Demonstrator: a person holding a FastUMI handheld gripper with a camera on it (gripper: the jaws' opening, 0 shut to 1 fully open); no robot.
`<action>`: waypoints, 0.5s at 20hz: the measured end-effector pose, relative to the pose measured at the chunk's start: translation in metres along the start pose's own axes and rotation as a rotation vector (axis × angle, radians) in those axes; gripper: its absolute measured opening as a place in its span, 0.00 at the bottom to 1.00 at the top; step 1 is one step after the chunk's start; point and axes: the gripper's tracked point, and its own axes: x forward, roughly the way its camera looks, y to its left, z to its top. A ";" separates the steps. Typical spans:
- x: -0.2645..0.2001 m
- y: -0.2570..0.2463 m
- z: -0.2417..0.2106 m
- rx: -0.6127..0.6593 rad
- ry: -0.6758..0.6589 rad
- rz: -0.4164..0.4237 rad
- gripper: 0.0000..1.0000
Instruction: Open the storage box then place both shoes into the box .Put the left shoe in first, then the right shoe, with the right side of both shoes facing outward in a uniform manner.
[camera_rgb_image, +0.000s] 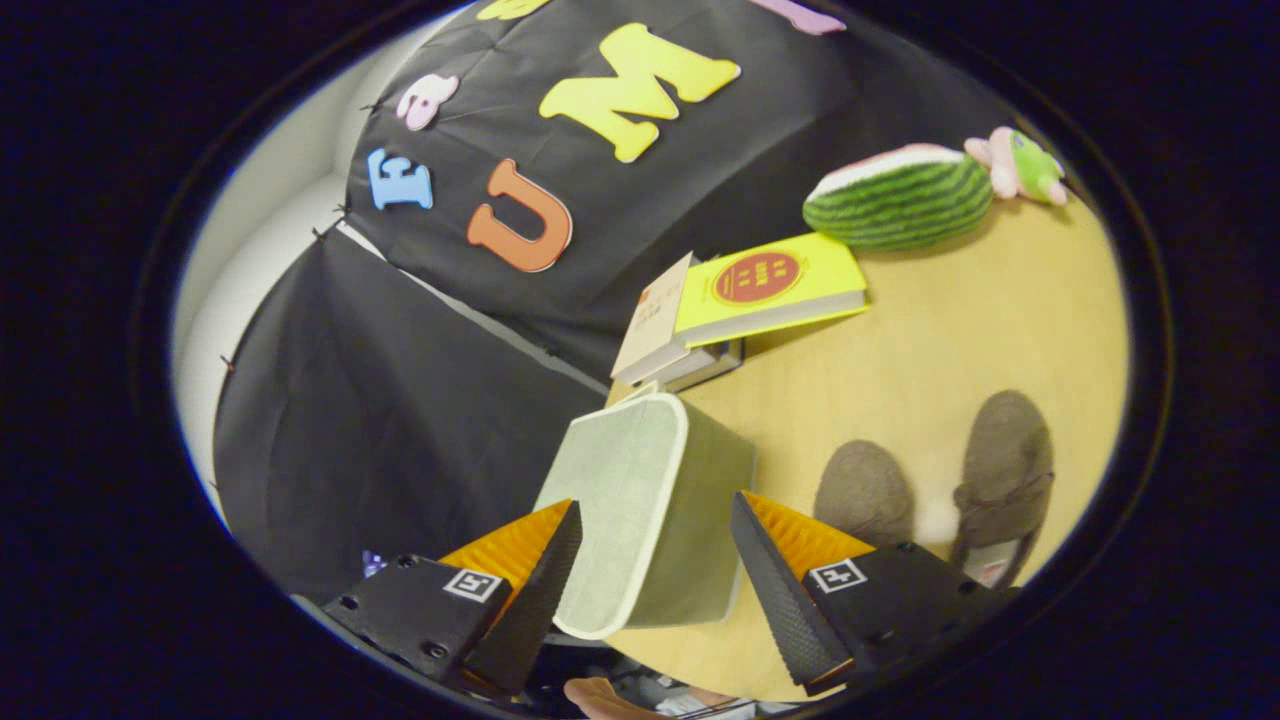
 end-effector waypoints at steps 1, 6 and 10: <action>0.008 0.004 -0.001 0.056 0.037 0.066 0.96; 0.042 -0.015 0.000 0.170 0.138 0.182 0.93; 0.059 -0.016 -0.013 0.233 0.249 0.239 0.93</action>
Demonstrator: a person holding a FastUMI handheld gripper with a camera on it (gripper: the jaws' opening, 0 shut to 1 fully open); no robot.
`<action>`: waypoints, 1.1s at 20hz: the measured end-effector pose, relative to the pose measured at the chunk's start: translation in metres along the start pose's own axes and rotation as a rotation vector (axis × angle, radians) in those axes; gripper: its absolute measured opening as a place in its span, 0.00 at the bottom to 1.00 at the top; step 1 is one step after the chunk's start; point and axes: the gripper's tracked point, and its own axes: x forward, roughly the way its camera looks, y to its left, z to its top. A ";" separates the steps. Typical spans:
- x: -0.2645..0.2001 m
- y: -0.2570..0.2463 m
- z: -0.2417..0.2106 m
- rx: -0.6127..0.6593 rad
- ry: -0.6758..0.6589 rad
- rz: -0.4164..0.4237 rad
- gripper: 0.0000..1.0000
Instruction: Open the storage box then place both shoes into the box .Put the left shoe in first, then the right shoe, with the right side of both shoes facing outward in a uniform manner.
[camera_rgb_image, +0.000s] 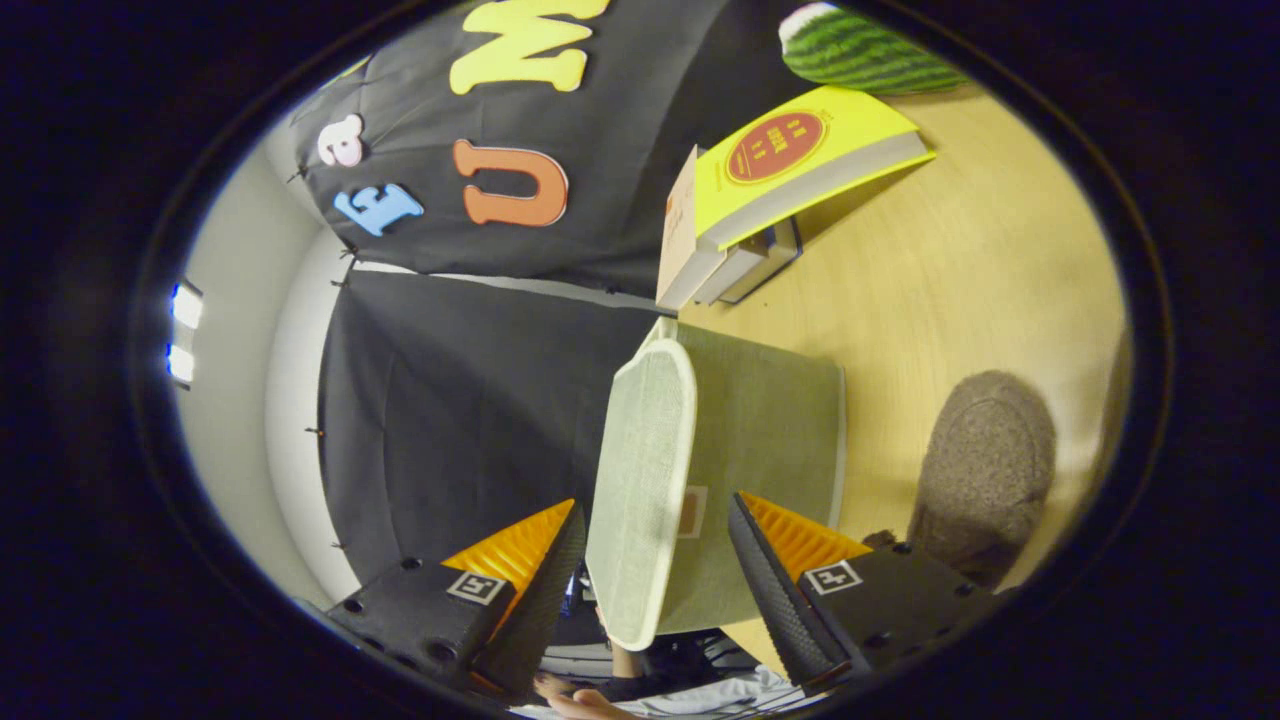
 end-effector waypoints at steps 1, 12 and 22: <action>0.004 -0.001 0.003 0.014 0.001 0.007 0.93; 0.014 0.008 0.013 -0.011 -0.057 -0.041 0.15; 0.020 0.081 0.005 -0.166 -0.080 -0.172 0.06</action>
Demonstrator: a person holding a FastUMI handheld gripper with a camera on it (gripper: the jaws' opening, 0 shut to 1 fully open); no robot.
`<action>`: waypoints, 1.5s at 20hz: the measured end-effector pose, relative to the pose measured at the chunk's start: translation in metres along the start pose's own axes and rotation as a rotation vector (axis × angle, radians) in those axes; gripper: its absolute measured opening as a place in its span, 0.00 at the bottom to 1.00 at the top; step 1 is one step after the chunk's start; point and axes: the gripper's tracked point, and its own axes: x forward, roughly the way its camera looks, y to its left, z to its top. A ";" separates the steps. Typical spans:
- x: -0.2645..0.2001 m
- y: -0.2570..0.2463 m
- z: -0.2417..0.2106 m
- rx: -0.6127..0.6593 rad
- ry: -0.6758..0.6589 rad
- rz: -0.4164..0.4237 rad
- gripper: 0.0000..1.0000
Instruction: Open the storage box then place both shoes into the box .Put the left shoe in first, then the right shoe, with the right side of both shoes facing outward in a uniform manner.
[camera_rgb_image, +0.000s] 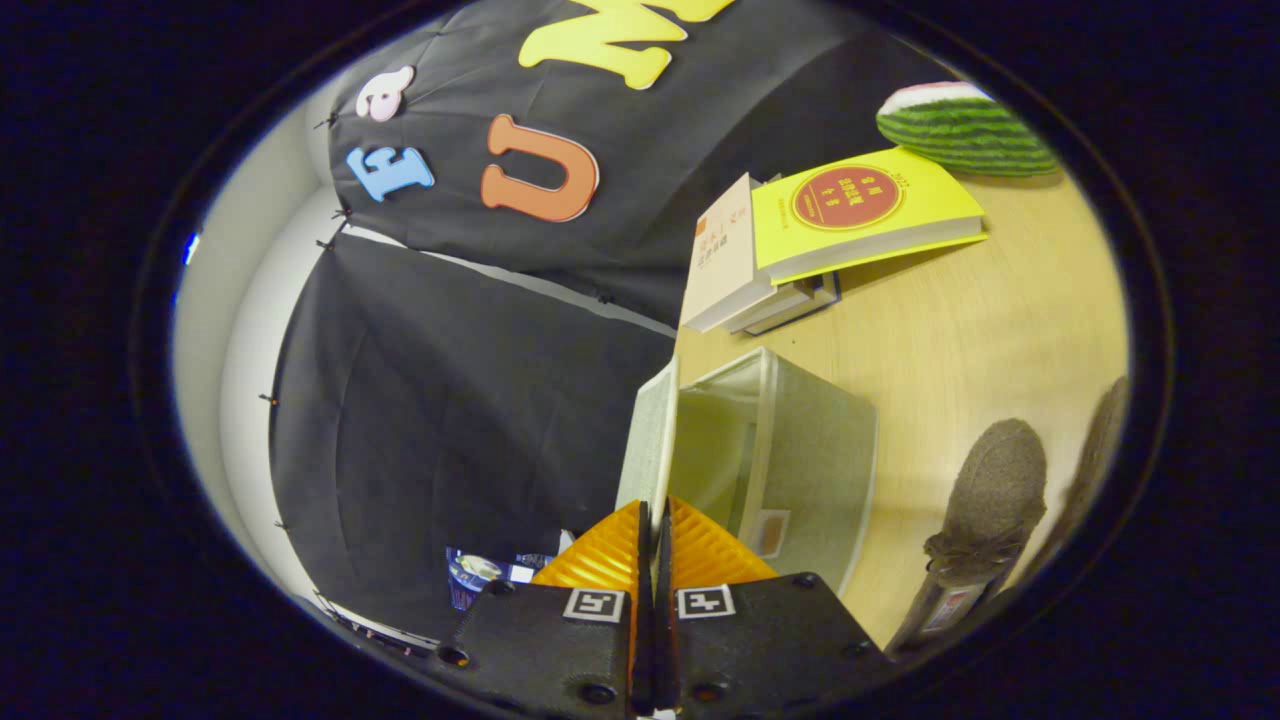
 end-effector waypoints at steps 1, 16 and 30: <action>0.000 0.008 0.002 -0.010 -0.007 -0.010 0.06; 0.059 0.172 -0.026 -0.188 -0.130 -0.042 0.17; 0.107 0.131 -0.067 -0.258 -0.047 -0.130 1.00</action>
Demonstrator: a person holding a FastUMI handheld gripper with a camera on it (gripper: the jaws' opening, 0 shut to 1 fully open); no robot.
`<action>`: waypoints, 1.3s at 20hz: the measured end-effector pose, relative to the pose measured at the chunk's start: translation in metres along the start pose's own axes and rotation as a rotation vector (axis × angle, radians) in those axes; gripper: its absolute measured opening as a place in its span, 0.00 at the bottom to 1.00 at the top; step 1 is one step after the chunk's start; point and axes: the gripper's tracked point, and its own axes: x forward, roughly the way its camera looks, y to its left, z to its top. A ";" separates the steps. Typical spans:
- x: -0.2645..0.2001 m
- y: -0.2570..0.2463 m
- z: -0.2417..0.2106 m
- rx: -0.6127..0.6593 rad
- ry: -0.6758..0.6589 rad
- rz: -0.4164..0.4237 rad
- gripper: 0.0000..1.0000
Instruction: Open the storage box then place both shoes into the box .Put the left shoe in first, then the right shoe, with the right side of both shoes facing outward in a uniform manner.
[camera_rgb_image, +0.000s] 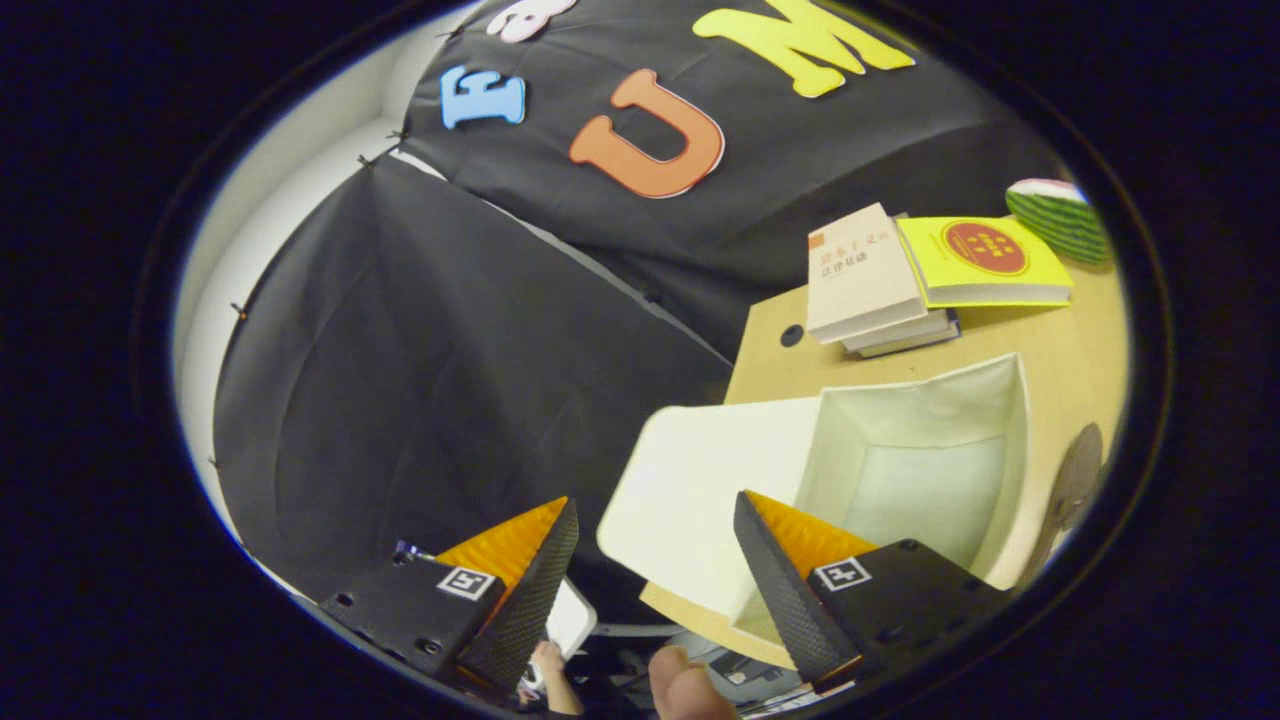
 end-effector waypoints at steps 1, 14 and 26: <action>-0.005 -0.011 -0.005 -0.018 0.020 -0.022 1.00; -0.104 -0.180 -0.071 0.053 0.249 -0.270 1.00; -0.188 -0.301 -0.070 -0.236 0.247 -0.795 1.00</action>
